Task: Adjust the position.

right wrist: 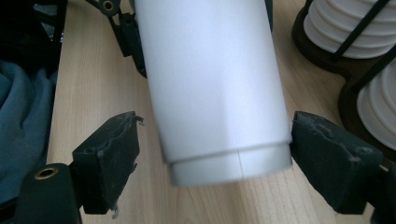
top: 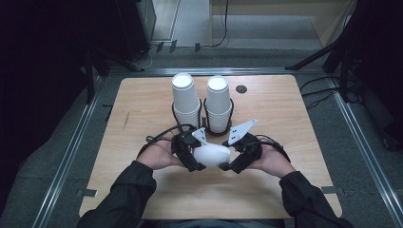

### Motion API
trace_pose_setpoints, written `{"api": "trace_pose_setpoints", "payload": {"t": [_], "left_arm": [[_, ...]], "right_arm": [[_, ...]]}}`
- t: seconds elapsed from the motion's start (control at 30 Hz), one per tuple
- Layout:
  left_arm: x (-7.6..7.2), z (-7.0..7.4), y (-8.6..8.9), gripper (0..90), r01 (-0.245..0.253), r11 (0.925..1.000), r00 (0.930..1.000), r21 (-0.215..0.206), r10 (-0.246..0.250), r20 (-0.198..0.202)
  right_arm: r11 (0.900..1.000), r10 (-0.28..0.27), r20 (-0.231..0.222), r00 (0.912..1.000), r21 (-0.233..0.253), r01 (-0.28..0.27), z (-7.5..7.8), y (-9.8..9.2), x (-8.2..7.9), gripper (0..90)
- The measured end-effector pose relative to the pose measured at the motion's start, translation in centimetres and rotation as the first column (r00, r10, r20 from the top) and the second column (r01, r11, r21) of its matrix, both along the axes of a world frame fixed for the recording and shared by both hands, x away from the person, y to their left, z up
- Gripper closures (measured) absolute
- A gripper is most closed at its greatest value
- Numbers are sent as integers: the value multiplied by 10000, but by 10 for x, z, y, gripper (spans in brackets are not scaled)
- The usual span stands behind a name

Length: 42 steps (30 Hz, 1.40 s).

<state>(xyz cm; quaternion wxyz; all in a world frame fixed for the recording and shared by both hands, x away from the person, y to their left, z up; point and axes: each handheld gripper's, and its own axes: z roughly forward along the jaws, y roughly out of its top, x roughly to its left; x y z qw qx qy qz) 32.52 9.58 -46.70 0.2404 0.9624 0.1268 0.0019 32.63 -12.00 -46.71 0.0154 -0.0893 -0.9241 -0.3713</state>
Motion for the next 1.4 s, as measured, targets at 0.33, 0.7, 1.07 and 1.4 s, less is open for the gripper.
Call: {"api": "trace_pose_setpoints", "payload": {"t": [0.33,0.7,1.07,1.4], "left_arm": [[-5,-1,-10,118,333,9994,9994,46,-333,-6],[-3,5,-4,0,65,9968,10000,-803,-68,-24],[4,13,17,0,-733,9736,9973,-2161,728,-102],[2,19,27,0,-745,9536,9972,-2918,692,-284]], "right_arm": [[9941,679,451,9967,-875,-638,-12,18,-6,225],[9945,829,499,9953,-681,-794,-7,12,-6,233],[9998,134,490,9987,154,-142,4,-6,0,231],[9952,-355,465,9983,925,311,13,-22,5,230]]}}
